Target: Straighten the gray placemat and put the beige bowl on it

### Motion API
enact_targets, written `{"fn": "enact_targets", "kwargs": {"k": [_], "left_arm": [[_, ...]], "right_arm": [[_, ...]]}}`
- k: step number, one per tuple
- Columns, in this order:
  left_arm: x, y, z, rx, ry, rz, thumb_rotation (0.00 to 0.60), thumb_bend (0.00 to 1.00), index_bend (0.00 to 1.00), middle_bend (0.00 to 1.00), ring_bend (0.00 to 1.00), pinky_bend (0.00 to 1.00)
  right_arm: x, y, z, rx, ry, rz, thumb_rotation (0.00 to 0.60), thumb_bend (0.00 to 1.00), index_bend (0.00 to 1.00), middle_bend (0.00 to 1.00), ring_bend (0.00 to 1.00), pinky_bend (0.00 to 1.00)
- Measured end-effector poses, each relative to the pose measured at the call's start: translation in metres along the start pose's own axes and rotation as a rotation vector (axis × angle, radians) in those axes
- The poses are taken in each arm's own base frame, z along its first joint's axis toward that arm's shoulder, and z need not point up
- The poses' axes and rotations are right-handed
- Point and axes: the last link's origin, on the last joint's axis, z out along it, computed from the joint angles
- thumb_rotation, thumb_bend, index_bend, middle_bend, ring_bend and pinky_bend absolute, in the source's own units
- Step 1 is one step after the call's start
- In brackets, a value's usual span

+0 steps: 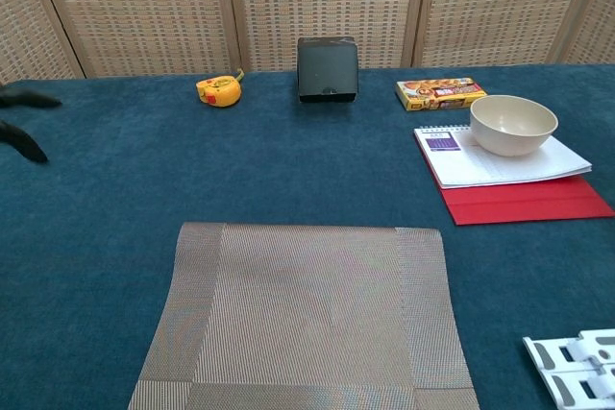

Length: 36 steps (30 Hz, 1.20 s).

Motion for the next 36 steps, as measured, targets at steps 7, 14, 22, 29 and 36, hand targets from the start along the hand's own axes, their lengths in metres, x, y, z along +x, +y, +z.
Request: {"fn": "enact_targets", "kwargs": {"k": [7,14,22,29,36], "left_arm": [[-0.041,0.032,0.031,-0.220,-0.077,0.034,0.600,0.00,0.36,0.00,0.00,0.00],[-0.058,0.052,0.042,-0.345,-0.099,-0.002,0.600,0.00,0.37,0.00,0.00,0.00],[-0.066,0.069,0.036,-0.417,-0.114,-0.033,0.600,0.00,0.37,0.00,0.00,0.00],[-0.074,0.078,0.039,-0.443,-0.127,-0.028,0.600,0.00,0.37,0.00,0.00,0.00],[-0.081,0.084,0.040,-0.458,-0.140,-0.013,0.600,0.02,0.37,0.00,0.00,0.00]], "right_arm": [[-0.003,0.000,-0.023,-0.043,0.009,0.021,0.600,0.00,0.00,0.00,0.00,0.00],[-0.004,0.006,-0.024,-0.060,-0.005,0.025,0.600,0.00,0.00,0.00,0.00,0.00],[-0.004,0.010,-0.021,-0.069,0.002,0.038,0.600,0.00,0.00,0.00,0.00,0.00],[-0.002,0.012,-0.021,-0.073,0.010,0.044,0.600,0.00,0.01,0.00,0.00,0.00],[0.000,0.013,-0.021,-0.075,0.021,0.051,0.600,0.00,0.02,0.00,0.00,0.00]]}}
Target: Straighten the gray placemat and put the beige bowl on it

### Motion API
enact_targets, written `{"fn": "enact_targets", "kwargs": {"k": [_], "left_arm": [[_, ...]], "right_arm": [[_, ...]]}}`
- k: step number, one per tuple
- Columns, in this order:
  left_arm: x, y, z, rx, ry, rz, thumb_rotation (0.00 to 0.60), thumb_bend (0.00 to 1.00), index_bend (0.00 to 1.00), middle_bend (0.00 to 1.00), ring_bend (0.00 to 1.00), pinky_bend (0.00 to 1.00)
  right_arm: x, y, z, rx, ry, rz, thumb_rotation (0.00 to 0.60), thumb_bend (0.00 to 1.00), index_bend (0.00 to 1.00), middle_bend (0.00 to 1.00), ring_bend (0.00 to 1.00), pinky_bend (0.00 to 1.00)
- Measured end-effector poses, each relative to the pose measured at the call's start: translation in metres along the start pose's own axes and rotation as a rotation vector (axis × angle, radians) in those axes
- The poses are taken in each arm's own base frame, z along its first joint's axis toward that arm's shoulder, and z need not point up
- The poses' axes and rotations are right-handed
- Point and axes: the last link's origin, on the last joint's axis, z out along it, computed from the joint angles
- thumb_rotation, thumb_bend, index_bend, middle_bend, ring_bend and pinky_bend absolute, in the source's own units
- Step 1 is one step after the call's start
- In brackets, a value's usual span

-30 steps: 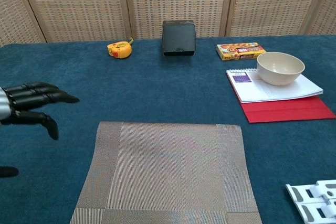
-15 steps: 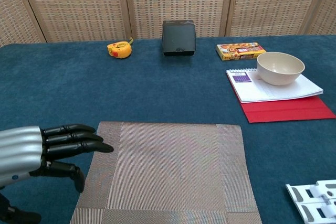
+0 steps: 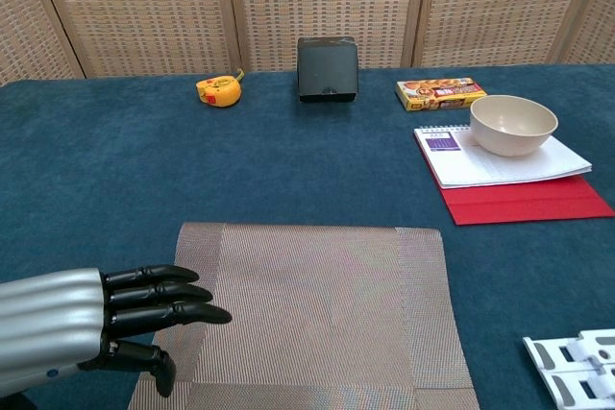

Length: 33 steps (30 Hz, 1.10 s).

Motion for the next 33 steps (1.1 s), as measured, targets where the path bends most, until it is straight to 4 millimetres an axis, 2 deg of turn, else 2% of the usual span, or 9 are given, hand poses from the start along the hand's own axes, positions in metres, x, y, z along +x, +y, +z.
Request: {"fn": "enact_targets", "kwargs": {"k": [9,19,24,26,33], "left_arm": [[-0.007,-0.001,0.005,0.007,-0.003,0.049,0.600,0.03,0.37,0.00,0.00,0.00],[-0.014,0.001,0.023,-0.012,-0.018,0.049,0.600,0.04,0.37,0.00,0.00,0.00],[-0.015,0.004,0.026,-0.027,-0.022,0.046,0.600,0.23,0.37,0.00,0.00,0.00],[-0.014,0.004,0.027,-0.031,-0.017,0.047,0.600,0.28,0.38,0.00,0.00,0.00],[-0.009,0.004,0.031,-0.031,-0.001,0.051,0.600,0.35,0.38,0.00,0.00,0.00]], "right_arm": [[0.000,0.000,0.000,0.001,-0.002,0.003,0.600,0.00,0.02,0.00,0.00,0.00],[0.003,0.000,0.000,0.002,0.012,0.014,0.600,0.00,0.03,0.00,0.00,0.00],[0.005,0.000,-0.001,0.004,0.015,0.019,0.600,0.00,0.03,0.00,0.00,0.00],[0.006,-0.001,-0.001,0.005,0.016,0.021,0.600,0.00,0.03,0.00,0.00,0.00],[0.007,-0.001,-0.002,0.006,0.017,0.025,0.600,0.00,0.03,0.00,0.00,0.00]]}}
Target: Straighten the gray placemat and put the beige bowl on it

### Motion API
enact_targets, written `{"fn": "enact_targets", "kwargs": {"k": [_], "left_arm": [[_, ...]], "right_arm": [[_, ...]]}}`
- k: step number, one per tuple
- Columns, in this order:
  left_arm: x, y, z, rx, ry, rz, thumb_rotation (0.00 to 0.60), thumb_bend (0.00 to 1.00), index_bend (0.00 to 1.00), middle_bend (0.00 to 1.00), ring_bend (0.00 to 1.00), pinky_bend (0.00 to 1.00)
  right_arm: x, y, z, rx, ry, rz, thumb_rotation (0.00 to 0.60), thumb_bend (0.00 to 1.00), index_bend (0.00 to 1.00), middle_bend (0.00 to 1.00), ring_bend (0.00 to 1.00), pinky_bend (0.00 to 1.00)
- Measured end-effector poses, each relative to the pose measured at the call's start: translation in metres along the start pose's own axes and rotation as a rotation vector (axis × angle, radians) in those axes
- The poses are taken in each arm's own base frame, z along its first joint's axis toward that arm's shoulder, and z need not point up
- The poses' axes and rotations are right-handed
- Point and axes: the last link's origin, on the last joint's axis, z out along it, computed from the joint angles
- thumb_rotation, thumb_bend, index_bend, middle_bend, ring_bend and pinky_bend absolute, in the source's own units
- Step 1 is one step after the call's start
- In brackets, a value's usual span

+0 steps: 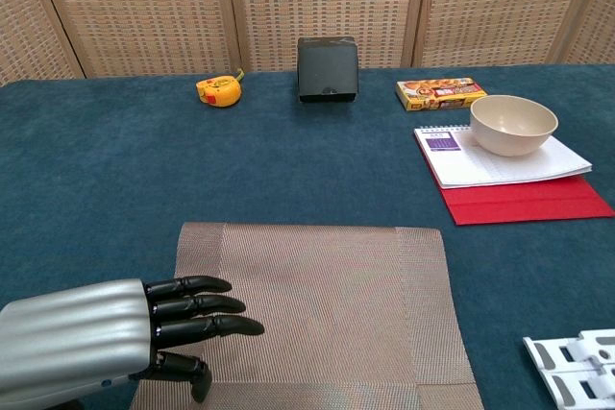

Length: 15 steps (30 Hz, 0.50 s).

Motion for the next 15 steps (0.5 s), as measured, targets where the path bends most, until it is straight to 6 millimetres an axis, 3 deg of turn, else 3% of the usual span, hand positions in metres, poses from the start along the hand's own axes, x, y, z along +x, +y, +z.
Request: {"fn": "enact_targets", "kwargs": {"k": [15], "left_arm": [[0.0046,0.0026,0.0064,-0.006,0.017,-0.003,0.600,0.38,0.38,0.00,0.00,0.00]], "right_arm": [[0.0019,-0.0018,-0.0018,0.008,0.004,0.002,0.600,0.00,0.04,0.00,0.00,0.00]]}}
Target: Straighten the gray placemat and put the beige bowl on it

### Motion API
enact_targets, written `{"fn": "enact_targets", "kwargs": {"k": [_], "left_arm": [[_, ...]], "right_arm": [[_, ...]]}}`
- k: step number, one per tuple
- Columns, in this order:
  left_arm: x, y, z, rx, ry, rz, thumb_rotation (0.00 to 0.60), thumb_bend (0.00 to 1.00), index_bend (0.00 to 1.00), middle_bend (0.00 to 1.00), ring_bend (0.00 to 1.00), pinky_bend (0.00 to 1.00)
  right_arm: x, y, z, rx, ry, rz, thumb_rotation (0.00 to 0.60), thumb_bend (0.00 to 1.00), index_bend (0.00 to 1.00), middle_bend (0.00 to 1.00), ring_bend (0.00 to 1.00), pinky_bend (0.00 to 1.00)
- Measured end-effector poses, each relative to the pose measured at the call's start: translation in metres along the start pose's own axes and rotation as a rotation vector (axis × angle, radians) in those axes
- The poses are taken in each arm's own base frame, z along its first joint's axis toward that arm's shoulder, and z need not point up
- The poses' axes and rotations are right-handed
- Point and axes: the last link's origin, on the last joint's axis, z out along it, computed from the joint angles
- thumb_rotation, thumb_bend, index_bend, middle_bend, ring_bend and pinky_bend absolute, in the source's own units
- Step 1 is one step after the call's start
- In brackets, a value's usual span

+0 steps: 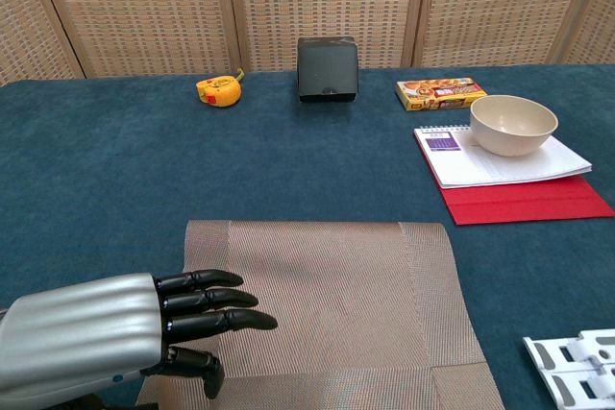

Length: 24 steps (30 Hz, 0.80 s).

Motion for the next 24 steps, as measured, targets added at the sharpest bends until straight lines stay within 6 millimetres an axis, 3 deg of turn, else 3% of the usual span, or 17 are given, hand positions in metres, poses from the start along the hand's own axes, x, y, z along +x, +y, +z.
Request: {"fn": "enact_targets", "kwargs": {"k": [13,16,20,24], "left_arm": [[-0.002,0.001,0.006,0.016,-0.007,-0.022,0.600,0.48,0.45,0.00,0.00,0.00],[-0.001,0.001,0.007,0.018,-0.005,-0.026,0.600,0.48,0.53,0.00,0.00,0.00],[0.000,0.000,0.011,0.032,0.003,-0.040,0.600,0.51,0.71,0.00,0.00,0.00],[0.002,-0.002,0.015,0.053,0.021,-0.065,0.600,0.53,0.76,0.00,0.00,0.00]], "right_arm": [[0.002,-0.001,-0.001,0.008,0.006,0.006,0.600,0.00,0.05,0.00,0.00,0.00],[0.002,-0.001,-0.001,0.008,0.005,0.008,0.600,0.00,0.05,0.00,0.00,0.00],[0.002,-0.001,-0.001,0.010,0.006,0.010,0.600,0.00,0.05,0.00,0.00,0.00],[0.003,-0.002,-0.001,0.011,0.008,0.013,0.600,0.00,0.05,0.00,0.00,0.00]]}}
